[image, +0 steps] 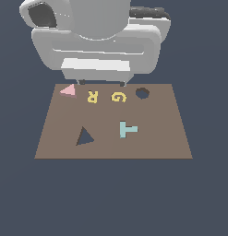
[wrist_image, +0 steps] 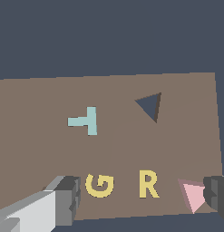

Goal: Insert a designated object into the corresponding slot on a board.

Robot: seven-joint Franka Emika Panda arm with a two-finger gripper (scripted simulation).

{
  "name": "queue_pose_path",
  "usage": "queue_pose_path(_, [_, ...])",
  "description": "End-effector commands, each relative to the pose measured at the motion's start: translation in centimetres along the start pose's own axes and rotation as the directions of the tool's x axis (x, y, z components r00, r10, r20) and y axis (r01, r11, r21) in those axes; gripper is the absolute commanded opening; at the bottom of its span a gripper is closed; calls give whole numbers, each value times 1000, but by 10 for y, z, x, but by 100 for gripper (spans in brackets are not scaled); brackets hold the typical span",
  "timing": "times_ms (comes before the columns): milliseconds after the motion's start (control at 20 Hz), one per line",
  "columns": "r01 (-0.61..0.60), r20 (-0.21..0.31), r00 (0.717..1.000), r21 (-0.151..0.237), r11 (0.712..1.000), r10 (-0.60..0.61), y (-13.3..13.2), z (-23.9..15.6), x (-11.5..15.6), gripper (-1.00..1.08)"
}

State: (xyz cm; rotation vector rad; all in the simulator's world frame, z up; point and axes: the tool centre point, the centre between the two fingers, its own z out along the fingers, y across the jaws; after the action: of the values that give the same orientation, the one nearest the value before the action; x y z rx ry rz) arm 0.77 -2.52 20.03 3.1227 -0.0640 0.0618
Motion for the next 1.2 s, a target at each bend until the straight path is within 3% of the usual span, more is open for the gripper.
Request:
queue_pose_path(0, [0,0,1000,0,1000,0,0,0,0,100])
queue_pose_path(700, [122,1,992,4,992,-122,4,13,-18,100])
queue_pose_path(1150, [316,3,949,10,949,-316,15,33,-45,100])
